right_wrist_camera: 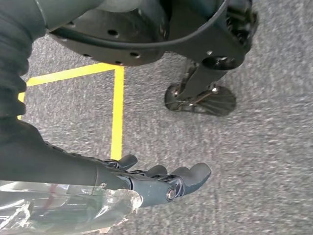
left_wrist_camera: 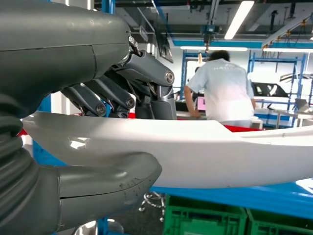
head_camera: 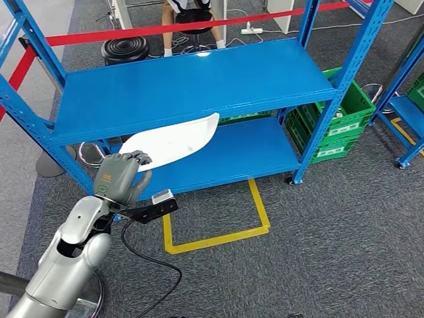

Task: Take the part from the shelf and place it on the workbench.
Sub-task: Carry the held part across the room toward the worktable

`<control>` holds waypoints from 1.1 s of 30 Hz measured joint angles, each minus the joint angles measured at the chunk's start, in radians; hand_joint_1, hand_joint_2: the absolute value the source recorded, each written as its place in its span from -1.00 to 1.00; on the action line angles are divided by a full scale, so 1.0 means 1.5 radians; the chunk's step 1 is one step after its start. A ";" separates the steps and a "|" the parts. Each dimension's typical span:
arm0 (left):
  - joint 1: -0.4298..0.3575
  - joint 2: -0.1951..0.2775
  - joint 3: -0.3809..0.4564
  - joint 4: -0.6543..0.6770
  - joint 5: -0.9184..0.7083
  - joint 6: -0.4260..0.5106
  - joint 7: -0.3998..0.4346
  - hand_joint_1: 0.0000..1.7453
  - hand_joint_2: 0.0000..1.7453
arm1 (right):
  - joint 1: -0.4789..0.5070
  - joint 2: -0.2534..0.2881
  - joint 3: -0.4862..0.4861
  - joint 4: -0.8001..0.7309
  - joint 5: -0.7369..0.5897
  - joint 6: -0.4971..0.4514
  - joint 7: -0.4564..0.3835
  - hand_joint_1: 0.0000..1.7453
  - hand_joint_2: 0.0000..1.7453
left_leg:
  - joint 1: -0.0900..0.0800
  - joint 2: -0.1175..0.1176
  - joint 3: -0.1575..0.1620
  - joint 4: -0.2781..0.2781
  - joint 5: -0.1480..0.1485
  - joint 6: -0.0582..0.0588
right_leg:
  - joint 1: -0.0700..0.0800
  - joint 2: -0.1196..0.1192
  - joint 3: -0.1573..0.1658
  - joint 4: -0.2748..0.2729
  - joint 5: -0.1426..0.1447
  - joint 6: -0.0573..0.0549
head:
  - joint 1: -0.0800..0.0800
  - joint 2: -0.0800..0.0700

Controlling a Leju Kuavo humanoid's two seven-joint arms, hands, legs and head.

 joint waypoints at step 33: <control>-0.045 -0.007 -0.021 0.037 0.030 -0.005 -0.007 1.00 1.00 | 0.000 -0.001 -0.032 -0.004 -0.002 0.007 -0.004 -1.00 1.00 | -0.007 -0.038 0.088 -0.134 0.021 0.024 | 0.006 0.041 -0.019 -0.011 0.031 0.003 | 0.004 0.000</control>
